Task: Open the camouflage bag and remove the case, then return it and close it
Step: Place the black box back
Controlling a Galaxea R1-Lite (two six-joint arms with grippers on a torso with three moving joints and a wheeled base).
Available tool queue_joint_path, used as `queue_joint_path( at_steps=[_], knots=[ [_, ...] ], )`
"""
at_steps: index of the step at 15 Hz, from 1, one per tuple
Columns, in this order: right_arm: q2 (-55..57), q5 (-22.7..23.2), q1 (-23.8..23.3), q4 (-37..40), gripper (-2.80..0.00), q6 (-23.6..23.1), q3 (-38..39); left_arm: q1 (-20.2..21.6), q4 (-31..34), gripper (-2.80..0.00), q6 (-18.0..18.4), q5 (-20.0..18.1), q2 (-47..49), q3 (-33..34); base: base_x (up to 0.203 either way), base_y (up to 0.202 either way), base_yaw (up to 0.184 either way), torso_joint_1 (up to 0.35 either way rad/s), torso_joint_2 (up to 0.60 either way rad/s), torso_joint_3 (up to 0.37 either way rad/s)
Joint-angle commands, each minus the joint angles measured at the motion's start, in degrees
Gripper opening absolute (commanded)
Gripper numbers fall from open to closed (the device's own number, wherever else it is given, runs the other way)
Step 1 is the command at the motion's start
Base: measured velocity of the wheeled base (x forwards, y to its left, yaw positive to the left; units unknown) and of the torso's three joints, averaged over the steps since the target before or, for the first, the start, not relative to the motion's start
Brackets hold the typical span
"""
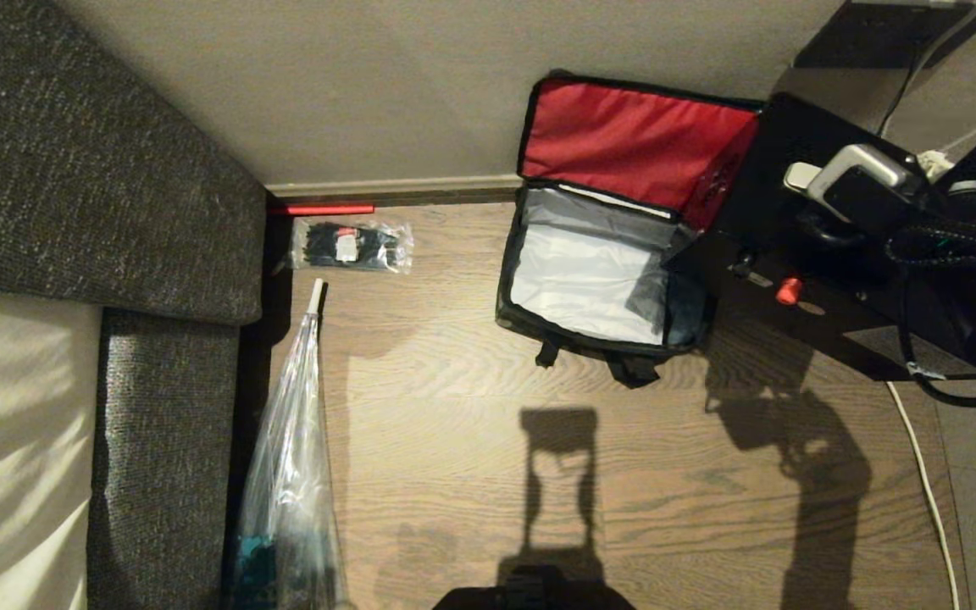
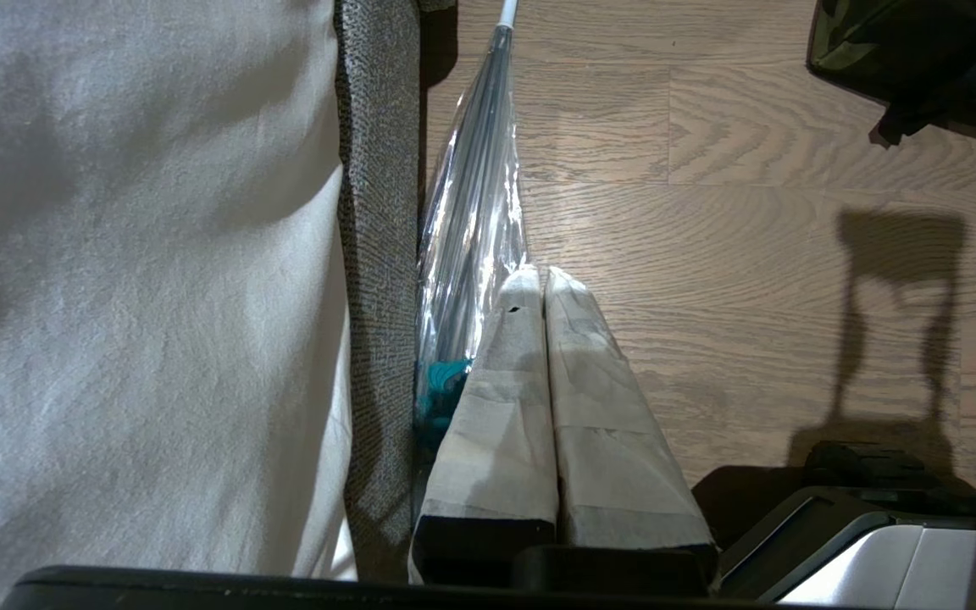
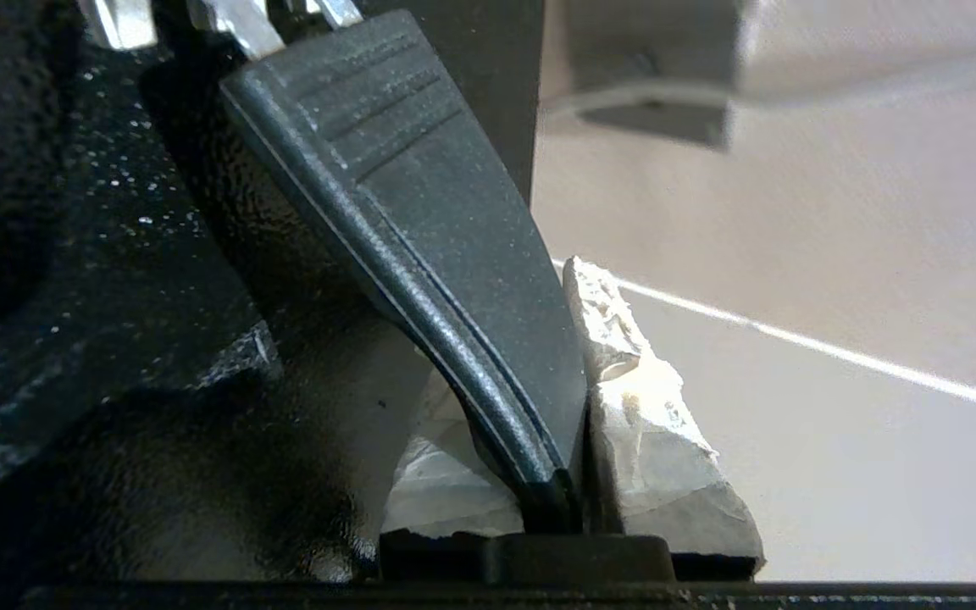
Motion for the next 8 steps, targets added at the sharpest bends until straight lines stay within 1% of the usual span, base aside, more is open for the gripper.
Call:
queue_joint_path(
  at_steps=[1, 8],
  knots=[
    [3.12, -1.42, 2.72, -0.52, -2.8, -0.87, -2.19, 0.01, 0.02, -2.8, -0.01, 0.02, -0.09, 0.01, 0.0, 0.0, 0.0, 0.0, 0.0, 0.0],
    [9.36, -2.3, 8.7, -0.24, -2.8, -2.46, -9.52, 0.01, 0.02, -2.8, -0.01, 0.02, -0.09, 0.01, 0.0, 0.0, 0.0, 0.0, 0.0, 0.0]
  ],
)
